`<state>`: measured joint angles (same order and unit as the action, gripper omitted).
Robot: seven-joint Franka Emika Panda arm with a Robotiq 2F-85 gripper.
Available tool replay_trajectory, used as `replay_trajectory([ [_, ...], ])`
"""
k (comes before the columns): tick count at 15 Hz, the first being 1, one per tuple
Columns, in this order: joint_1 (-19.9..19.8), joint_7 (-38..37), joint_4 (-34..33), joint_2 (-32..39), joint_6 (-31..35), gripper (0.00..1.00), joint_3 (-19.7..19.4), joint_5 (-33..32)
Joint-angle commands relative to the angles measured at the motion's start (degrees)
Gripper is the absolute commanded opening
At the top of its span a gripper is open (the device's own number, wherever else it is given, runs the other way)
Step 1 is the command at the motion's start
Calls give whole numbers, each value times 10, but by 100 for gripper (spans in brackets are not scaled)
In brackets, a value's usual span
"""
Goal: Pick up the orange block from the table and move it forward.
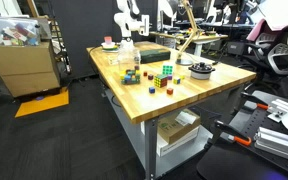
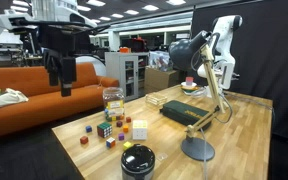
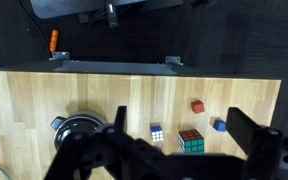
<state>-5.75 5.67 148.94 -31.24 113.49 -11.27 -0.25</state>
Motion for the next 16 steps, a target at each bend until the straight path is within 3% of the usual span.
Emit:
replay_trajectory([
  [1, -9, 4, -1, 1, -1, 100, 8, 4],
  [7, -4, -14, 3, 14, 25, 100, 20, 8],
  [11, 10, -54, 23, 35, 87, 100, 57, 9],
  [14, 11, -127, 43, 55, 168, 100, 93, 2],
  [15, 17, -95, 34, 47, 129, 100, 80, 10],
  [16, 18, -102, 37, 52, 137, 100, 85, 9],
])
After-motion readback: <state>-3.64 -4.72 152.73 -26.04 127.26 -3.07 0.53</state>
